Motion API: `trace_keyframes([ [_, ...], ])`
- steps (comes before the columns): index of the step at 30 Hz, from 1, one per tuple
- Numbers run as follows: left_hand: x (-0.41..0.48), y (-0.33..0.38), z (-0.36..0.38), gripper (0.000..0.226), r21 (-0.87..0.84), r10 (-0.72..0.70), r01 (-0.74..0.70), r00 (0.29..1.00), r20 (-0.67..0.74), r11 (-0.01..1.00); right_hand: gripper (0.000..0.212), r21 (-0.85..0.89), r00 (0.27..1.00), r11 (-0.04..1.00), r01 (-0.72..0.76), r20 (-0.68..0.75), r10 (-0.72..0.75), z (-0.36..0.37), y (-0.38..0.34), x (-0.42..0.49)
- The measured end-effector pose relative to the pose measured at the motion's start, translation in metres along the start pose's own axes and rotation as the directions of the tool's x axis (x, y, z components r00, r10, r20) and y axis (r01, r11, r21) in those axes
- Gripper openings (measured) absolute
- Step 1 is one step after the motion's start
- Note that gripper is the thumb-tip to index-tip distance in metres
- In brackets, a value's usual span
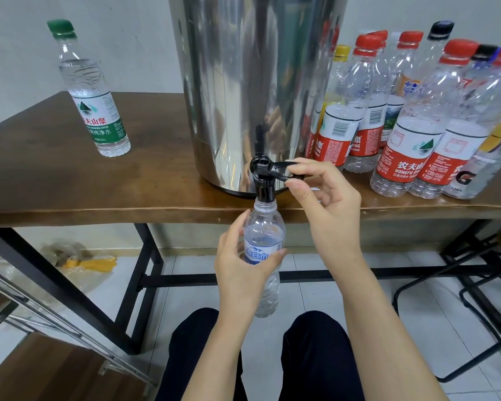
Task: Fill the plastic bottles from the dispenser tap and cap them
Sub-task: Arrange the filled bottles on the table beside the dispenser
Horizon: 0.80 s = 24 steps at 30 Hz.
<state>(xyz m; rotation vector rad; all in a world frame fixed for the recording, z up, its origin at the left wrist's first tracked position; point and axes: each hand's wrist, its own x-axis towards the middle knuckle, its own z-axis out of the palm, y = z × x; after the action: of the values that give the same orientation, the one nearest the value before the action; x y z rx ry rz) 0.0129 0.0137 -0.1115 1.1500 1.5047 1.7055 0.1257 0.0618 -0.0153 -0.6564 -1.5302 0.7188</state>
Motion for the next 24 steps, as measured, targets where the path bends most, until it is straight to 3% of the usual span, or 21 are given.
trace_keyframes([
  [24,0.0004,0.0005,0.0004,0.084,-0.018,-0.014,0.014,1.000,-0.006,1.000,0.020,0.039,1.000,0.999,-0.004,0.002,0.003,0.0000,0.0028,-0.0001],
])
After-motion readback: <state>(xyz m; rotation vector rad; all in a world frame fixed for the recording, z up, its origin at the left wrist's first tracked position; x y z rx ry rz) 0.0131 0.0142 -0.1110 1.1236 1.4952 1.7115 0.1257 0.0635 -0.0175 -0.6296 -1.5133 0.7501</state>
